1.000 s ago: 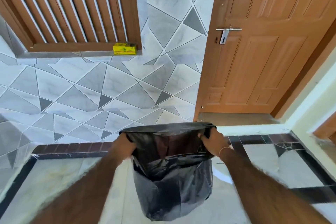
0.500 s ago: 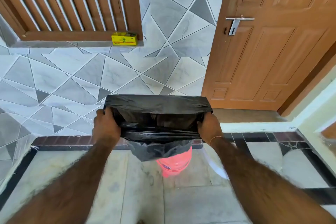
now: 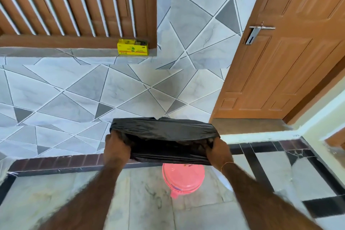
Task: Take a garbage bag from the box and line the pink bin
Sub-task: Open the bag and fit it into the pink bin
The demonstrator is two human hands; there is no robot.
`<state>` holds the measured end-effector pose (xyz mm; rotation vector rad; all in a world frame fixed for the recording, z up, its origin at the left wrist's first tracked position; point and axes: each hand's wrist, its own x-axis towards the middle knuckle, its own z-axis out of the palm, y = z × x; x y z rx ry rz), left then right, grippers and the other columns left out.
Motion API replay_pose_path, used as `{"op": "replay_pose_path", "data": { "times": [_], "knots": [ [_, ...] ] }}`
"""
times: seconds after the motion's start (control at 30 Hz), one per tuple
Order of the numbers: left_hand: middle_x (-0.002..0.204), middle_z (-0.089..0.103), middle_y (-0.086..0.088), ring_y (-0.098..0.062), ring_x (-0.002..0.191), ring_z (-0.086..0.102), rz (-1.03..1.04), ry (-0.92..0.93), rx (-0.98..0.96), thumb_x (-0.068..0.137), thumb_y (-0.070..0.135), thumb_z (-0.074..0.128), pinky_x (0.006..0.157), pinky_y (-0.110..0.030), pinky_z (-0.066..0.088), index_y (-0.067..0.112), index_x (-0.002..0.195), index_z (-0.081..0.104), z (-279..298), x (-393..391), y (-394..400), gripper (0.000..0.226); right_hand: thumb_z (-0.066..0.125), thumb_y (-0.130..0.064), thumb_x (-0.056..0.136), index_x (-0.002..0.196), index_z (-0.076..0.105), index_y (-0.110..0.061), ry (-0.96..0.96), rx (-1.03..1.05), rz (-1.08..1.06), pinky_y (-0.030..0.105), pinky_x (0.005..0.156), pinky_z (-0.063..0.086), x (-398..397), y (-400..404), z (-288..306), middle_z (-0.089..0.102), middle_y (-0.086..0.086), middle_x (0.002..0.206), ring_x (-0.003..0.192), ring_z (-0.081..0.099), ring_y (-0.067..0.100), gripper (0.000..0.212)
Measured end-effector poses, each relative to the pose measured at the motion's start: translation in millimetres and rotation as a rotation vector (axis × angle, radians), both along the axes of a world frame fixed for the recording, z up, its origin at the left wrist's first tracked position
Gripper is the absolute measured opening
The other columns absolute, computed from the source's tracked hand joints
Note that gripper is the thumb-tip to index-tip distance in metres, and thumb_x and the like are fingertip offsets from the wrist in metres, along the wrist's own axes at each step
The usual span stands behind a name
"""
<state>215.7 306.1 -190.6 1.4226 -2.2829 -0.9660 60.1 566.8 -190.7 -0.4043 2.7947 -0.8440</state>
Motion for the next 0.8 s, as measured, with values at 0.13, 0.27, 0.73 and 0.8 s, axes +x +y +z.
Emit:
{"op": "replay_pose_path", "data": {
  "times": [0.13,0.27,0.73,0.8],
  "knots": [
    [0.116,0.054,-0.025,-0.047,0.106,0.055,-0.12,-0.079,-0.023,0.075,-0.006,0.049,0.09,-0.047,0.046,0.002,0.127,0.044,-1.4,-8.6,-26.4,0.053,0.06,-0.021,0.087,0.097,0.059,0.001,-0.035,-0.015,-0.117,0.04,0.075,0.049,-6.7,-20.8,-3.1,0.068,0.025,0.097,0.092,0.063,0.043,0.025],
    [0.119,0.059,-0.021,-0.043,0.108,0.058,-0.232,-0.08,-0.058,0.074,-0.001,0.051,0.092,-0.046,0.047,0.009,0.132,0.043,-3.1,-22.7,-43.8,0.059,0.058,-0.012,0.084,0.091,0.059,0.003,-0.024,-0.068,-0.213,0.039,0.075,0.049,-21.5,-36.0,5.2,0.068,0.026,0.094,0.09,0.064,0.044,0.017],
    [0.105,0.068,-0.014,-0.037,0.094,0.064,-0.29,-0.18,-0.097,0.091,0.038,0.045,0.084,-0.042,0.052,0.012,0.108,0.052,-29.3,-94.2,-76.5,0.032,0.058,-0.015,0.09,0.099,0.058,0.002,-0.006,-0.108,-0.326,0.044,0.081,0.05,-69.0,-80.1,-20.7,0.068,0.027,0.104,0.096,0.062,0.046,0.019],
    [0.102,0.069,-0.012,-0.034,0.092,0.066,-0.326,-0.196,-0.149,0.091,0.049,0.044,0.083,-0.04,0.054,0.013,0.109,0.054,-35.7,-106.5,-82.0,0.041,0.058,-0.016,0.09,0.099,0.059,0.0,-0.025,-0.11,-0.349,0.043,0.081,0.05,-78.8,-82.5,-27.7,0.068,0.026,0.105,0.096,0.062,0.046,0.019]
  ]
}}
